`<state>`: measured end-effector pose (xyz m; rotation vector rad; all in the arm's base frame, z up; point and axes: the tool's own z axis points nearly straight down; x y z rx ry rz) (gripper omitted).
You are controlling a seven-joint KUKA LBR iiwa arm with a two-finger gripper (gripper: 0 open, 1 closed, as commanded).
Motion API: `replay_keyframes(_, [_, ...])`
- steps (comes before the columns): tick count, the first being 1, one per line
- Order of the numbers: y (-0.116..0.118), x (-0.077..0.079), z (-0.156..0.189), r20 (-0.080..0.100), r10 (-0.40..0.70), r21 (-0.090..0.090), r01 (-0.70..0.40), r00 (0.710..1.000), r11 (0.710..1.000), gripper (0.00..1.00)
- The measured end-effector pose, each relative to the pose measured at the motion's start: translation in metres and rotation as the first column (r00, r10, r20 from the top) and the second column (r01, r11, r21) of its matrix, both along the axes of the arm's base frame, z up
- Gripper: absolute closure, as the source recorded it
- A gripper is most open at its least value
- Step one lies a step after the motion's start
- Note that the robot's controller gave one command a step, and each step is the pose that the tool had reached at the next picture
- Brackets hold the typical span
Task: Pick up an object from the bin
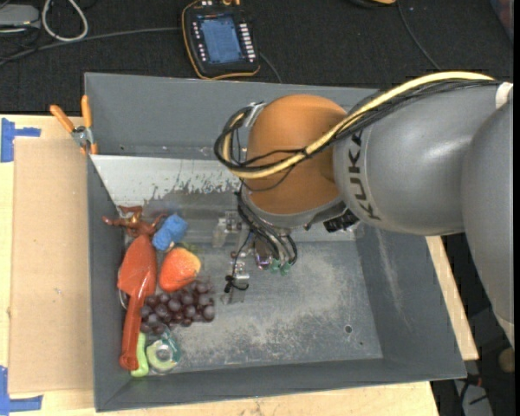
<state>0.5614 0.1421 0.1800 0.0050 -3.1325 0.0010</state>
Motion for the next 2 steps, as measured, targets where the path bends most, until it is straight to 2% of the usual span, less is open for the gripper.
replay_keyframes(1, [-0.001, 0.002, 0.004, 0.007, -0.005, 0.001, 0.005, 1.0, 1.0, 0.0])
replay_keyframes(2, [0.038, -0.013, -0.102, 0.007, 0.215, 0.001, -0.215, 0.977, 0.977, 0.0])
